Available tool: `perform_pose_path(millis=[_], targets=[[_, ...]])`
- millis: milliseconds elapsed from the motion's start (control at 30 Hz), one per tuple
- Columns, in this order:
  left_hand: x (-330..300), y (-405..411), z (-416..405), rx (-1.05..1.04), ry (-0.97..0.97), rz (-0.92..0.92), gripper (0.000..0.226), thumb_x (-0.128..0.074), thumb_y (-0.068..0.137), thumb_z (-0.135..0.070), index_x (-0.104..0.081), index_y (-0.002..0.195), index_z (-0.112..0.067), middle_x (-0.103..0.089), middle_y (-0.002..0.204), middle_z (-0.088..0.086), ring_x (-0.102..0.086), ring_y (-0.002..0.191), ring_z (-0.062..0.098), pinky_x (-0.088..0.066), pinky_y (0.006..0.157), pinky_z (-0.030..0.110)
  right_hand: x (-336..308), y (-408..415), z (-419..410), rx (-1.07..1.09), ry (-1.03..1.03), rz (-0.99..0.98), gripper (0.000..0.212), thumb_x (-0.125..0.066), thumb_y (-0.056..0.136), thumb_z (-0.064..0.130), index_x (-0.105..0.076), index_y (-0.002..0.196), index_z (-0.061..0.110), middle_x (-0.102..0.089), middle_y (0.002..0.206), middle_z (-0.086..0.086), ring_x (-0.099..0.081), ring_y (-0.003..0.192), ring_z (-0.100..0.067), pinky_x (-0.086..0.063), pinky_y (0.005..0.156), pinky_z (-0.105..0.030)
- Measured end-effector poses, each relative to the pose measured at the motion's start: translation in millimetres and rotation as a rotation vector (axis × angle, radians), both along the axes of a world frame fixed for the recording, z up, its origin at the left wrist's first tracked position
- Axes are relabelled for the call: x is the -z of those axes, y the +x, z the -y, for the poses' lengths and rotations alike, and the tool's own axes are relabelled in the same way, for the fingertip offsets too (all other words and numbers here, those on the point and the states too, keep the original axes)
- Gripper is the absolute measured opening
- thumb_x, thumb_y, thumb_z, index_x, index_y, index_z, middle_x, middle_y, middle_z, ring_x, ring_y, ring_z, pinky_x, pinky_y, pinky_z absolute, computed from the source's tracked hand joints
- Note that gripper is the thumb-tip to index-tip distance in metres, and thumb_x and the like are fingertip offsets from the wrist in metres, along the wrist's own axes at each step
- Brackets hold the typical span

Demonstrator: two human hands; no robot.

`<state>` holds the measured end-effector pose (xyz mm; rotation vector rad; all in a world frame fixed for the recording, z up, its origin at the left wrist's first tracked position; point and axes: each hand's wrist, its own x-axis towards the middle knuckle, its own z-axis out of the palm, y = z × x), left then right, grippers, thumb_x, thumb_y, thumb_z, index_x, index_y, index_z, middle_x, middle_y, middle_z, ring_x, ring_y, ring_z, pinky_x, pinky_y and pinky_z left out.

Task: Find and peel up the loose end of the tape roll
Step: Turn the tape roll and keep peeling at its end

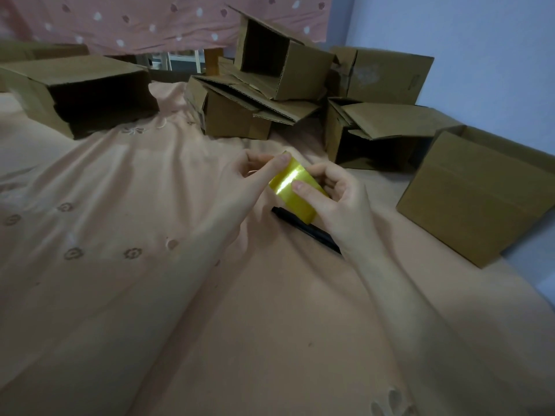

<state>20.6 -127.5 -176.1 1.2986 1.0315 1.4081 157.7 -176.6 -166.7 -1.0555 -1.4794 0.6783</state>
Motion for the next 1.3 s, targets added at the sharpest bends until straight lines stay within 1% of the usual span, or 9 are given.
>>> perform_pose_path(millis=[200, 400, 467, 700, 800, 933, 1100, 1233, 1300], targets=[[-1.0, 0.0, 2.7, -0.001, -0.041, -0.005, 0.025, -0.072, 0.077, -0.041, -0.057, 0.077, -0.021, -0.061, 0.086, -0.004, -0.060, 0.085, 0.007, -0.050, 0.082, 0.025, -0.4, 1.6, -0.1, 0.010, -0.009, -0.006, 0.003, -0.068, 0.083, 0.009, -0.066, 0.084, 0.006, -0.064, 0.076, 0.001, -0.059, 0.072, -0.004, -0.048, 0.065, -0.018], [-3.2, -4.5, 2.5, 0.167, -0.078, 0.053, 0.007, -0.066, 0.084, -0.034, -0.067, 0.078, -0.032, -0.067, 0.096, -0.014, -0.060, 0.103, 0.004, -0.041, 0.087, 0.026, -0.3, 5.2, -2.5, 0.055, -0.030, -0.111, 0.006, -0.067, 0.079, 0.016, -0.066, 0.083, 0.012, -0.066, 0.085, -0.007, -0.058, 0.077, -0.005, -0.047, 0.067, -0.017], [-3.5, -4.4, 3.3, 0.204, -0.062, 0.059, 0.006, -0.064, 0.085, -0.034, -0.070, 0.084, -0.034, -0.069, 0.098, -0.017, -0.059, 0.107, 0.002, -0.041, 0.088, 0.025, -0.6, 5.4, -2.7, 0.067, -0.037, -0.143, 0.008, -0.067, 0.078, 0.017, -0.066, 0.083, 0.011, -0.063, 0.079, -0.003, -0.057, 0.074, -0.005, -0.047, 0.064, -0.016], [-3.8, -6.6, 2.2, 0.272, -0.039, 0.063, 0.017, -0.061, 0.085, -0.029, -0.073, 0.094, -0.037, -0.068, 0.110, -0.016, -0.055, 0.115, 0.000, -0.040, 0.093, 0.028, -3.4, 7.0, -2.3, 0.116, -0.064, -0.215, 0.008, -0.064, 0.085, 0.011, -0.064, 0.087, 0.003, -0.059, 0.071, 0.004, -0.054, 0.067, -0.002, -0.045, 0.059, -0.016], [-1.6, -8.6, -0.1, 0.271, -0.023, 0.061, 0.034, -0.048, 0.089, -0.013, -0.072, 0.096, -0.035, -0.066, 0.114, -0.012, -0.054, 0.117, 0.003, -0.040, 0.089, 0.027, -4.9, 8.5, -1.6, 0.123, -0.066, -0.227, 0.003, -0.063, 0.085, 0.011, -0.064, 0.083, 0.009, -0.058, 0.069, 0.006, -0.055, 0.067, -0.002, -0.045, 0.059, -0.018], [-1.4, -9.1, -0.3, 0.269, -0.013, 0.043, 0.045, -0.038, 0.089, 0.000, -0.069, 0.104, -0.029, -0.066, 0.117, -0.006, -0.057, 0.115, 0.004, -0.042, 0.088, 0.026, -5.0, 8.7, -1.1, 0.121, -0.051, -0.212, 0.005, -0.063, 0.085, 0.010, -0.063, 0.085, 0.005, -0.057, 0.068, 0.006, -0.053, 0.063, 0.003, -0.044, 0.057, -0.013], [-1.8, -8.9, 1.5, 0.228, 0.022, -0.020, 0.034, -0.048, 0.085, -0.016, -0.072, 0.100, -0.036, -0.067, 0.115, -0.013, -0.057, 0.113, 0.002, -0.042, 0.090, 0.025, -1.8, 8.3, -2.5, 0.131, -0.003, -0.141, 0.005, -0.066, 0.081, 0.013, -0.063, 0.083, 0.009, -0.057, 0.070, 0.006, -0.053, 0.066, 0.002, -0.043, 0.059, -0.011], [-3.3, -4.1, 6.3, 0.138, 0.173, -0.160, 0.028, -0.053, 0.093, -0.021, -0.064, 0.117, -0.028, -0.062, 0.123, -0.011, -0.054, 0.116, -0.001, -0.042, 0.095, 0.016, 1.9, 6.0, -2.7, 0.128, 0.050, 0.010, 0.007, -0.067, 0.079, 0.016, -0.065, 0.082, 0.010, -0.064, 0.080, -0.004, -0.057, 0.073, -0.005, -0.045, 0.064, -0.014], [-1.9, -2.9, 6.6, 0.112, 0.256, -0.237, 0.028, -0.056, 0.090, -0.028, -0.061, 0.117, -0.035, -0.060, 0.126, -0.008, -0.053, 0.117, 0.002, -0.045, 0.098, 0.022, 2.7, 4.7, -3.1, 0.129, 0.069, 0.071, 0.004, -0.067, 0.080, 0.011, -0.065, 0.083, 0.009, -0.065, 0.082, -0.006, -0.058, 0.074, -0.009, -0.046, 0.065, -0.017]])
